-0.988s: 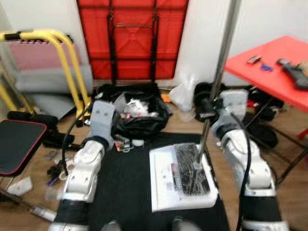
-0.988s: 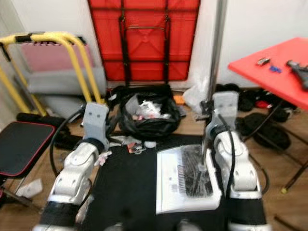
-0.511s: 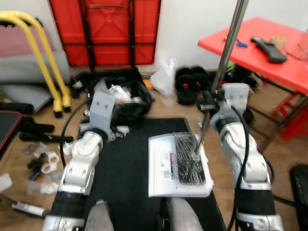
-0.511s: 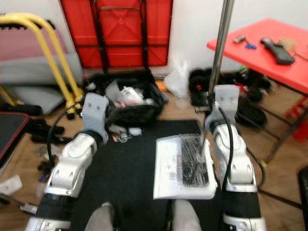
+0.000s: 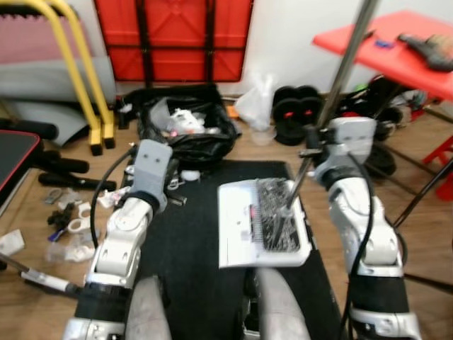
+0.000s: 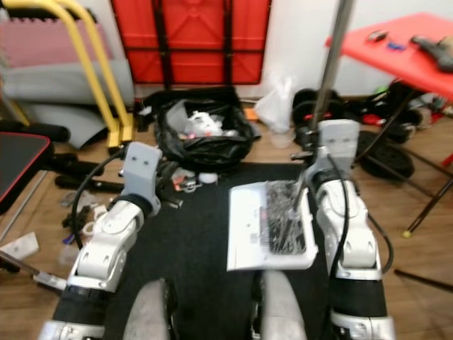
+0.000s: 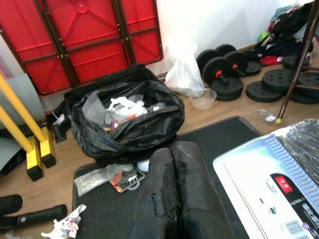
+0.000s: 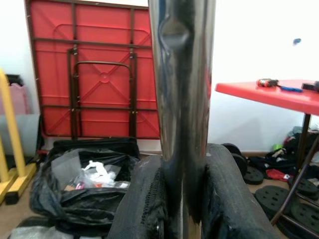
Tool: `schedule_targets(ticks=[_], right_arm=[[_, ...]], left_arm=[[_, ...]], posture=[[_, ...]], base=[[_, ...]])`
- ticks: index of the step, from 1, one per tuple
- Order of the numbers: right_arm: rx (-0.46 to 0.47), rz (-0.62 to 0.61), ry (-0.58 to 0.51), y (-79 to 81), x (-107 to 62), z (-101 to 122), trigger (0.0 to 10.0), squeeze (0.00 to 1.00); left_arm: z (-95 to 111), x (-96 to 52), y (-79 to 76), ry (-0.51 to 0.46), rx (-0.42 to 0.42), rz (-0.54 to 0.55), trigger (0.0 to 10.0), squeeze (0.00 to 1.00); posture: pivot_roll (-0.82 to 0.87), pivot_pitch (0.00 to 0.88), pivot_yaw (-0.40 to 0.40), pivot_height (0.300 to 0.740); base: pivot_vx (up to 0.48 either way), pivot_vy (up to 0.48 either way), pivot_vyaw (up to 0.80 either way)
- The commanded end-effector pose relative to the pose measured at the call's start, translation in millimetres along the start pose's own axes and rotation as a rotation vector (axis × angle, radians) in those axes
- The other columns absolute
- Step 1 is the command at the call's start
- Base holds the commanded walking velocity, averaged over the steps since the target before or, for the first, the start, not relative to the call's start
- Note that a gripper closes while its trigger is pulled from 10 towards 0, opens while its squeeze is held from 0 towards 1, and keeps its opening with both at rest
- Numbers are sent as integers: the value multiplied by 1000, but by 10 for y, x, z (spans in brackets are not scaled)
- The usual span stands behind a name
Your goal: Sweep floor
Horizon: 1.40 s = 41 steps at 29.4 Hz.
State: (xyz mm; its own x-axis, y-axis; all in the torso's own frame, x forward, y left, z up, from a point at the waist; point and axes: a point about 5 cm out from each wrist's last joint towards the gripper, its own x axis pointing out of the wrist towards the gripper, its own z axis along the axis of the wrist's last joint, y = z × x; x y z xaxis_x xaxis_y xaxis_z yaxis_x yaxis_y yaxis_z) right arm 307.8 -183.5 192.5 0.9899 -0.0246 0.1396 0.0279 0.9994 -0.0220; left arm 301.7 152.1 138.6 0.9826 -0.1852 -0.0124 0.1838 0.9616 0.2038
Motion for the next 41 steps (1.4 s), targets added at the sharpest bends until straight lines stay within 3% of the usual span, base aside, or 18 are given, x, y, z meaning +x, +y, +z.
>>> schedule_targets(ticks=[1, 5, 6, 14, 18, 27, 34, 41], right_arm=[[0, 1, -108, 5, 44, 198, 10000, 0], [13, -16, -159, -65, 131, 293, 10000, 0], [35, -46, -206, -150, 212, 398, 10000, 0], [65, -75, -255, -273, 310, 523, 10000, 0], [99, -108, -326, -460, 430, 718, 10000, 0], [-72, -260, -408, -741, 584, 877, 10000, 0], [-132, -318, -422, -897, 603, 913, 10000, 0], [-185, -316, -358, -905, 608, 706, 10000, 0]], left_arm=[[16, 3, -19, -5, 11, -10, 10000, 0], [31, -3, -25, -13, 12, -17, 10000, 0], [42, -7, -35, -17, 14, -25, 10000, 0], [52, -17, -43, -21, 18, -31, 10000, 0], [86, -39, -60, -32, 21, -48, 10000, 0], [243, -115, -173, -79, 17, -113, 10000, 0], [285, -208, -219, -78, 27, -152, 10000, 0], [286, -303, -207, -63, 34, -167, 10000, 0]], posture=[[-163, 41, -108, 557], [-157, 49, -106, 542], [-154, 52, -104, 532], [-147, 62, -103, 512], [-139, 76, -105, 492], [-97, 160, -104, 457], [-89, 212, -96, 437], [-77, 258, -92, 417]], base=[[0, 0, 0], [0, 0, 0], [0, 0, 0], [0, 0, 0], [0, 0, 0], [0, 0, 0], [0, 0, 0], [0, 0, 0]])
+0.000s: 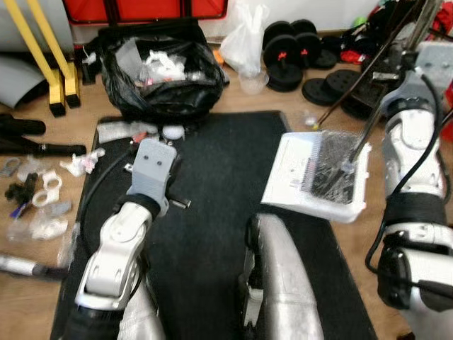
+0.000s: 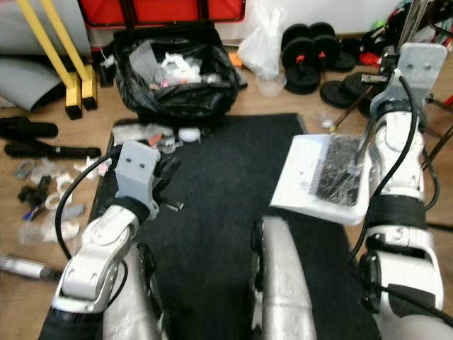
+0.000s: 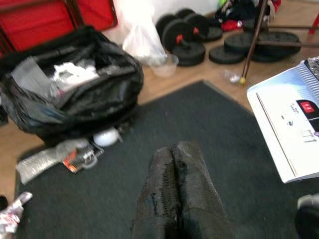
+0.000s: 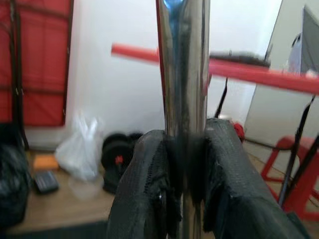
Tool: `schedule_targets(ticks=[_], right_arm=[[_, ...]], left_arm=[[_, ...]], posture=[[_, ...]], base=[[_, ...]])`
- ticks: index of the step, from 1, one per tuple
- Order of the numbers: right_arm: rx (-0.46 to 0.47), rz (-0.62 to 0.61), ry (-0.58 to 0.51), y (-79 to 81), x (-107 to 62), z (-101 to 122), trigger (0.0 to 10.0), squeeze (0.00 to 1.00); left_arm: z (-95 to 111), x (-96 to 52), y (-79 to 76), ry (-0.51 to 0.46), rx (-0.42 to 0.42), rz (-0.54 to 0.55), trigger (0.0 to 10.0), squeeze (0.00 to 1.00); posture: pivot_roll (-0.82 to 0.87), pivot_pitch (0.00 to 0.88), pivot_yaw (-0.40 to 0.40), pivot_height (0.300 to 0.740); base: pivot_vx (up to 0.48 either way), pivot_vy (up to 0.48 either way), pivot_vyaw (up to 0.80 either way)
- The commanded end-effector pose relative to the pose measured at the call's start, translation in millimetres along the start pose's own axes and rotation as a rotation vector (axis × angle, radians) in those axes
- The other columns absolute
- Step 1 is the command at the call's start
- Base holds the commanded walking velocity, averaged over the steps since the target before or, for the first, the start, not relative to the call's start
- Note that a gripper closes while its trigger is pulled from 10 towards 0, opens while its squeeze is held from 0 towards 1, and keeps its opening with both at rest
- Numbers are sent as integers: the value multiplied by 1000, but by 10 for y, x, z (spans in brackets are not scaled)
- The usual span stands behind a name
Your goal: Sweep floor
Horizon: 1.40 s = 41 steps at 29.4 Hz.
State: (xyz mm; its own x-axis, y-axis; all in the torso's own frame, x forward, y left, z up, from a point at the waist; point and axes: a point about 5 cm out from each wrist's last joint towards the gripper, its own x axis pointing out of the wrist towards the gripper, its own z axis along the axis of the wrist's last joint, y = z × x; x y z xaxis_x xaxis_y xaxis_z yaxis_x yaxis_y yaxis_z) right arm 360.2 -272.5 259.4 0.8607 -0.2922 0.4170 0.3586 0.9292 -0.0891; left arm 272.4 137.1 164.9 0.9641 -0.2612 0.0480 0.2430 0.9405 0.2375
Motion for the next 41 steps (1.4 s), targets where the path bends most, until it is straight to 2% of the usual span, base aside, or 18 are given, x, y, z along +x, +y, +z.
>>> schedule_targets(ticks=[1, 3, 4, 8, 14, 17, 24, 27, 30, 41], right_arm=[[-9, 8, -65, 16, -14, 45, 10000, 0], [-3, 28, -41, 76, -47, -42, 10000, 0], [18, 67, -2, 169, -92, -161, 10000, 0], [34, 80, 14, 202, -102, -199, 10000, 0], [100, 153, 69, 361, -76, -282, 10000, 0], [154, 192, 70, 454, -8, -226, 10000, 0], [165, 192, 4, 563, 167, 0, 10000, 0], [170, 186, 0, 565, 177, 14, 10000, 0], [211, 189, -14, 675, 235, 104, 10000, 0], [282, 234, -20, 885, 266, 179, 10000, 0]], left_arm=[[2, -68, -72, 17, -6, -109, 10000, 0], [5, -89, -79, 23, -7, -112, 10000, 0], [6, -122, -91, 31, -11, -116, 10000, 0], [6, -136, -96, 33, -13, -118, 10000, 0], [13, -214, -117, 47, -18, -121, 10000, 0], [32, -262, -124, 56, -23, -119, 10000, 0], [69, -337, -134, 67, -31, -115, 10000, 0], [72, -343, -134, 68, -32, -114, 10000, 0], [95, -398, -141, 74, -33, -112, 10000, 0], [143, -522, -131, 98, -40, -109, 10000, 0]], posture=[[-70, 267, -93, 412], [-70, 267, -93, 407], [-65, 269, -94, 397], [-60, 267, -94, 392], [-47, 269, -97, 367], [-45, 285, -99, 352], [-33, 319, -109, 322], [-33, 321, -109, 317], [-22, 350, -112, 302], [2, 408, -107, 300]], base=[[0, 0, 0], [0, 0, 0], [0, 0, 0], [0, 0, 0], [0, 0, 0], [0, 0, 0], [0, 0, 0], [0, 0, 0], [0, 0, 0], [0, 0, 0]])
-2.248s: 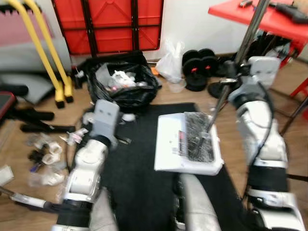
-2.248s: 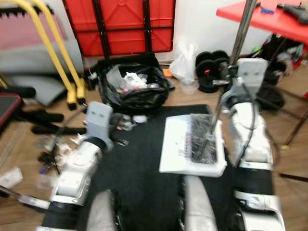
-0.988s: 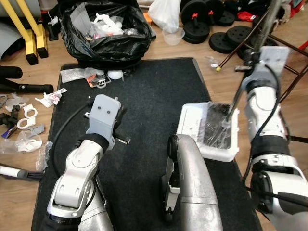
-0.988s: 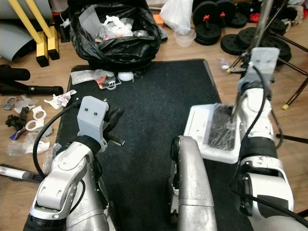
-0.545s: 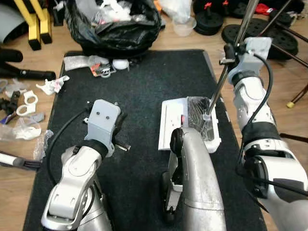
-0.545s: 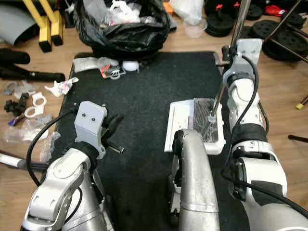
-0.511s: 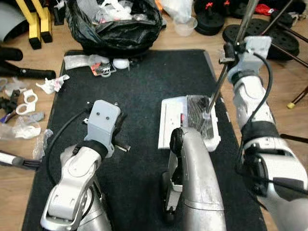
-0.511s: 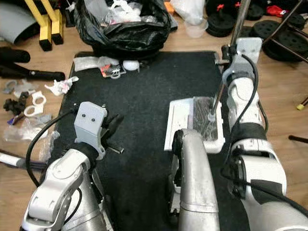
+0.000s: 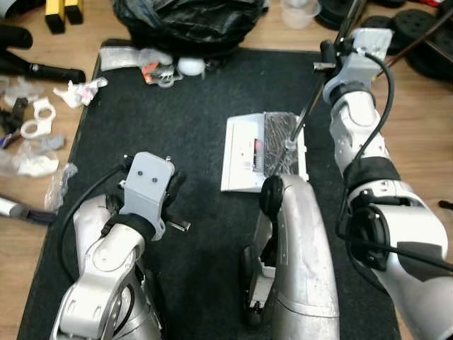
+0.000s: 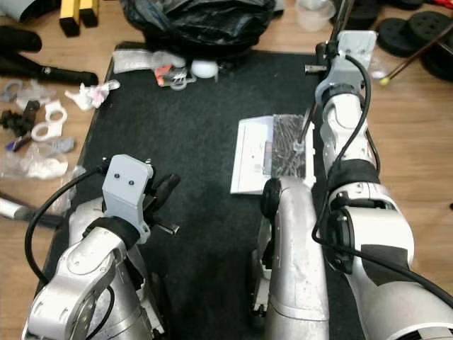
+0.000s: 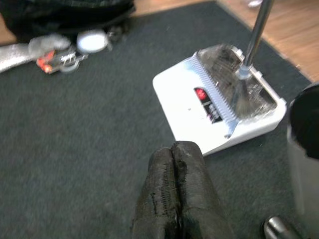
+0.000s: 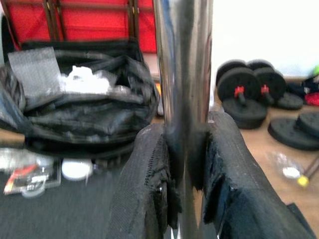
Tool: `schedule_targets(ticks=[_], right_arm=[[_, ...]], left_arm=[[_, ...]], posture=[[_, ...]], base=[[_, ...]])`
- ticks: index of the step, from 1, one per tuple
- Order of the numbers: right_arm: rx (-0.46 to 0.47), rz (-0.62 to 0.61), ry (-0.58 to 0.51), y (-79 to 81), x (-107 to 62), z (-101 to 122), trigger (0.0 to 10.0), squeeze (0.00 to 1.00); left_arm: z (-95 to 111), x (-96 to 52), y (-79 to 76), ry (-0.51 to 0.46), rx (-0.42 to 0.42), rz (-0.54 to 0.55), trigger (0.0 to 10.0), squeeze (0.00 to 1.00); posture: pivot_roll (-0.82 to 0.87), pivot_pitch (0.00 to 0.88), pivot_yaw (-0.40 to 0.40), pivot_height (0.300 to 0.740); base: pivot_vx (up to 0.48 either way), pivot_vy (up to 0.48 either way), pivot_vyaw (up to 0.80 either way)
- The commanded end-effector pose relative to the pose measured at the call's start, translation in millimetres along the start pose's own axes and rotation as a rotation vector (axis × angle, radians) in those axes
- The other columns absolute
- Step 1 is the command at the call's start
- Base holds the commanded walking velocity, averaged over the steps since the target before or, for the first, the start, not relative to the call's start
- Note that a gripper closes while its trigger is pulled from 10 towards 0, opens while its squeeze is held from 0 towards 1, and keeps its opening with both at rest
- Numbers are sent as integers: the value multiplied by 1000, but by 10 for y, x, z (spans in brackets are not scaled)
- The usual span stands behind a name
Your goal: Sweep floor
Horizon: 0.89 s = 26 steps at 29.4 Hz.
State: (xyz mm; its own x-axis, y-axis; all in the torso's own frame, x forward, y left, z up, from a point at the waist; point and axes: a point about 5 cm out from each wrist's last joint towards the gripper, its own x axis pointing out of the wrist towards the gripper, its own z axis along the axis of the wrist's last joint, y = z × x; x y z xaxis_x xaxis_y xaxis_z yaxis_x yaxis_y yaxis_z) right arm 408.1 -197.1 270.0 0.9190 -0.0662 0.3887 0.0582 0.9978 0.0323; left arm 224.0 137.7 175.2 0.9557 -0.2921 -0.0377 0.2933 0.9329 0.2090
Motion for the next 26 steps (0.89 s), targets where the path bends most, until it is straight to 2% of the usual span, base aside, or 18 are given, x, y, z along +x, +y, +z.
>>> schedule_targets(ticks=[1, 5, 14, 20, 26], right_arm=[[41, 5, -48, 35, 34, 80, 10000, 0], [65, 20, -70, 130, 94, 158, 10000, 0], [107, 49, -109, 252, 153, 278, 10000, 0], [111, 91, -223, 323, 200, 523, 10000, 0], [115, 131, -276, 362, 203, 617, 10000, 0]], left_arm=[[-14, -56, -47, 22, -8, -59, 10000, 0], [4, -133, -37, 35, -10, -56, 10000, 0], [37, -192, -39, 44, -12, -54, 10000, 0], [38, -201, -46, 57, -20, -55, 10000, 0], [33, -192, -59, 59, -23, -56, 10000, 0]], posture=[[2, 408, -107, 300], [19, 427, -105, 300], [34, 447, -103, 300], [23, 444, -102, 300], [18, 435, -106, 300]], base=[[0, 0, 0], [0, 0, 0], [0, 0, 0], [0, 0, 0], [0, 0, 0]])
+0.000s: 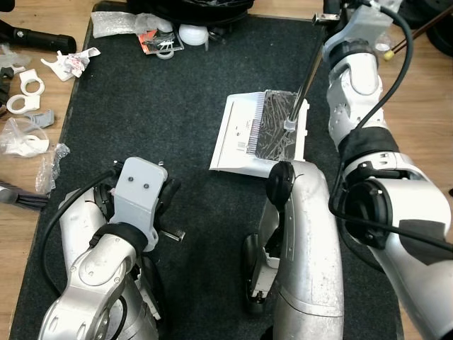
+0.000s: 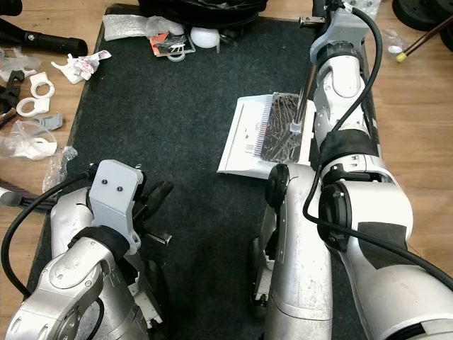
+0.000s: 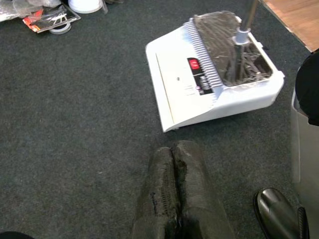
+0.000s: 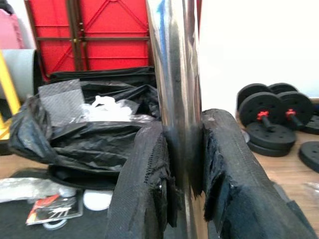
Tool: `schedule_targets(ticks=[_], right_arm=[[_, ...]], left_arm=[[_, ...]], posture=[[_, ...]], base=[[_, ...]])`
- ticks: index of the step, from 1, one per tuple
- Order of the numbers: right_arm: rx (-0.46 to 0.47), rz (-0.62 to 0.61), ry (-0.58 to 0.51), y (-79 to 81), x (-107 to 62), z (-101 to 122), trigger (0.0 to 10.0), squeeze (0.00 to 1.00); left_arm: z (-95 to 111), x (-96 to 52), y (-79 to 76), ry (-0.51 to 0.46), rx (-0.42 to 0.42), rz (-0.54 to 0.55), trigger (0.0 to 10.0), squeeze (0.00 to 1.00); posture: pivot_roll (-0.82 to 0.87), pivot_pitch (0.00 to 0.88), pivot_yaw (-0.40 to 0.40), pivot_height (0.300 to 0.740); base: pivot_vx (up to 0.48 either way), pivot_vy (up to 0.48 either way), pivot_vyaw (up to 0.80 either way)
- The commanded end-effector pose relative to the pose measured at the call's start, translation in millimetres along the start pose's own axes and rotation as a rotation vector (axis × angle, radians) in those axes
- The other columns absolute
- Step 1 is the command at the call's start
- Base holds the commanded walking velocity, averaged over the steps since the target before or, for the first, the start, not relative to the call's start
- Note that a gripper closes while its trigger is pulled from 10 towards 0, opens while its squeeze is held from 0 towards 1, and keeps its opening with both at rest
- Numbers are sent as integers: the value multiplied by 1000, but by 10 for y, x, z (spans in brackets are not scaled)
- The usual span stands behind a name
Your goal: Sweep floor
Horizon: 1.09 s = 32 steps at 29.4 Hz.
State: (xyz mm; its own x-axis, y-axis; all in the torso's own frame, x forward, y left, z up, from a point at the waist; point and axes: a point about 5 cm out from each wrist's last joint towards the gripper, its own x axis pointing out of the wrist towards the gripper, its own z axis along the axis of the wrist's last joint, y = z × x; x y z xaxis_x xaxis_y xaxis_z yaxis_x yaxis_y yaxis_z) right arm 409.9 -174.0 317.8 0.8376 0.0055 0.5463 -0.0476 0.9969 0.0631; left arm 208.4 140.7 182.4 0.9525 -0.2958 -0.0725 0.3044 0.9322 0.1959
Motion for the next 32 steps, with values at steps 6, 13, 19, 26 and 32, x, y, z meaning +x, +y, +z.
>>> schedule_targets(ticks=[6, 13, 19, 26, 32], right_arm=[[58, 115, -148, 202, 45, 208, 10000, 0], [78, 156, -186, 254, 75, 291, 10000, 0], [66, 152, -139, 263, 44, 183, 10000, 0], [57, 122, -62, 199, -53, -30, 10000, 0], [38, 95, -25, 100, -116, -128, 10000, 1000]], left_arm=[[-33, -21, -62, 25, -10, -42, 10000, 0], [-34, 8, -49, 26, -15, -35, 10000, 0], [-35, 21, -44, 26, -16, -34, 10000, 0], [-37, 32, -34, 25, -16, -31, 10000, 0], [-41, 39, -32, 26, -18, -31, 10000, 0]], posture=[[17, 431, -112, 300], [11, 423, -118, 300], [10, 423, -118, 300], [8, 423, -118, 300], [7, 420, -117, 300]], base=[[0, 0, 0], [0, 0, 0], [0, 0, 0], [0, 0, 0], [0, 0, 0]])
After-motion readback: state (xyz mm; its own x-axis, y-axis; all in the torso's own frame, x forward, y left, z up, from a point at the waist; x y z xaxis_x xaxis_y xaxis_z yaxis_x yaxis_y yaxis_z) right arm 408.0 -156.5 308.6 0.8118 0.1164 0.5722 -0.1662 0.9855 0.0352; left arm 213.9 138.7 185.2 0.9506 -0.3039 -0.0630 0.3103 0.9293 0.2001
